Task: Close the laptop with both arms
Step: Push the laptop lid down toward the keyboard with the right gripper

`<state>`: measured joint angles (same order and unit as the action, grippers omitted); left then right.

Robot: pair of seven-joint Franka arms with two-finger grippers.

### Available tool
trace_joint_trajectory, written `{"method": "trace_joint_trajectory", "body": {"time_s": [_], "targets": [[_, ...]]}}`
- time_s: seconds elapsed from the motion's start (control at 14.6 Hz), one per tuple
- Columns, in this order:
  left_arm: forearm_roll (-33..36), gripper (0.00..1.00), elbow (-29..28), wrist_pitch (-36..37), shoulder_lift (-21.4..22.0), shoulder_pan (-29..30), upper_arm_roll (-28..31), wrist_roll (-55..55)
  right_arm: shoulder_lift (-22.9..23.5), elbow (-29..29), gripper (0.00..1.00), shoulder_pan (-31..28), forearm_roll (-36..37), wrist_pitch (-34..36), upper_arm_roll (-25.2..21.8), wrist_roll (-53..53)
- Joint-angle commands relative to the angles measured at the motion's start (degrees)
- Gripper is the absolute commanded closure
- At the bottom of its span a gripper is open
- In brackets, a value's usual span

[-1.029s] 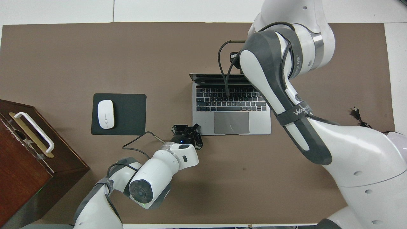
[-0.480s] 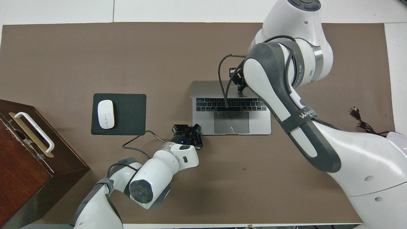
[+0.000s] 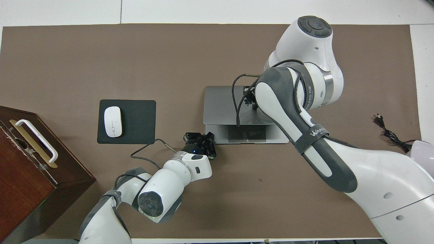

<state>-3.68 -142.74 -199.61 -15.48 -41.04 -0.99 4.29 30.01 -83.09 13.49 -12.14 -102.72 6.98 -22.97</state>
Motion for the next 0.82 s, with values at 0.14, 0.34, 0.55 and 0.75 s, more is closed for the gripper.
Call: {"method": "trace_joint_trajectory", "body": {"time_s": [0.14,0.34,0.55,0.75], "targets": [[-0.1,1.00,0.1,-1.0,-3.4,-1.9,1.2,0.8,-3.0,-9.5,1.00,0.2,-1.2,-8.1,0.3,-0.5],[-0.1,1.00,-0.6,-1.0,-3.3,-1.9,1.2,0.9,-3.2,-12.0,1.00,0.2,-1.2,-10.9,0.3,-0.2],[-0.1,1.00,-1.1,-1.0,-3.3,-1.9,1.2,0.9,-3.6,-13.7,1.00,0.3,-1.1,-12.6,0.3,-0.1],[-0.1,1.00,-1.1,-1.0,-3.4,-1.9,1.2,1.2,-3.6,-14.1,1.00,0.3,-1.1,-12.9,0.3,0.0]]}}
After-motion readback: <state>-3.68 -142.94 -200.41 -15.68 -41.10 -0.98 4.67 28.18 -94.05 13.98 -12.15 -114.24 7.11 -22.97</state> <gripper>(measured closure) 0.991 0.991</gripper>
